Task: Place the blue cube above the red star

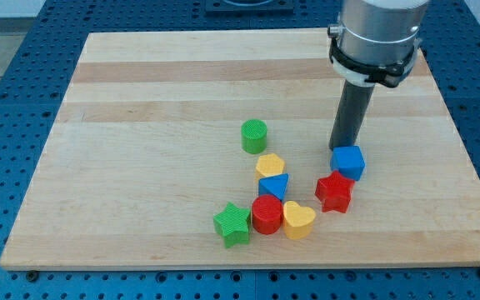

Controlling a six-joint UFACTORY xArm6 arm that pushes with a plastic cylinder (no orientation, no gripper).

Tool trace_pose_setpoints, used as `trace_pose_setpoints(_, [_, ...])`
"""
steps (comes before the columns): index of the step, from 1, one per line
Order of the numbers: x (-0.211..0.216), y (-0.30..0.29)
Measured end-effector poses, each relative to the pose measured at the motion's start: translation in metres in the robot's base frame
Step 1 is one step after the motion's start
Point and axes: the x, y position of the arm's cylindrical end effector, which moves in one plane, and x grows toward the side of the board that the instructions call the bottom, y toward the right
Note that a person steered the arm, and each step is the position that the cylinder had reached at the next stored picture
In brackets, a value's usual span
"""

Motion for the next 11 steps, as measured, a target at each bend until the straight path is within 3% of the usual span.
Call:
trace_pose_setpoints(2, [-0.002,0.004])
trace_pose_setpoints(3, [-0.011,0.035])
trace_pose_setpoints(4, [0.021,0.056])
trace_pose_setpoints(5, [0.042,0.049])
trace_pose_setpoints(7, [0.031,0.014])
trace_pose_setpoints(10, [0.005,0.010])
trace_pose_setpoints(11, [0.014,-0.004])
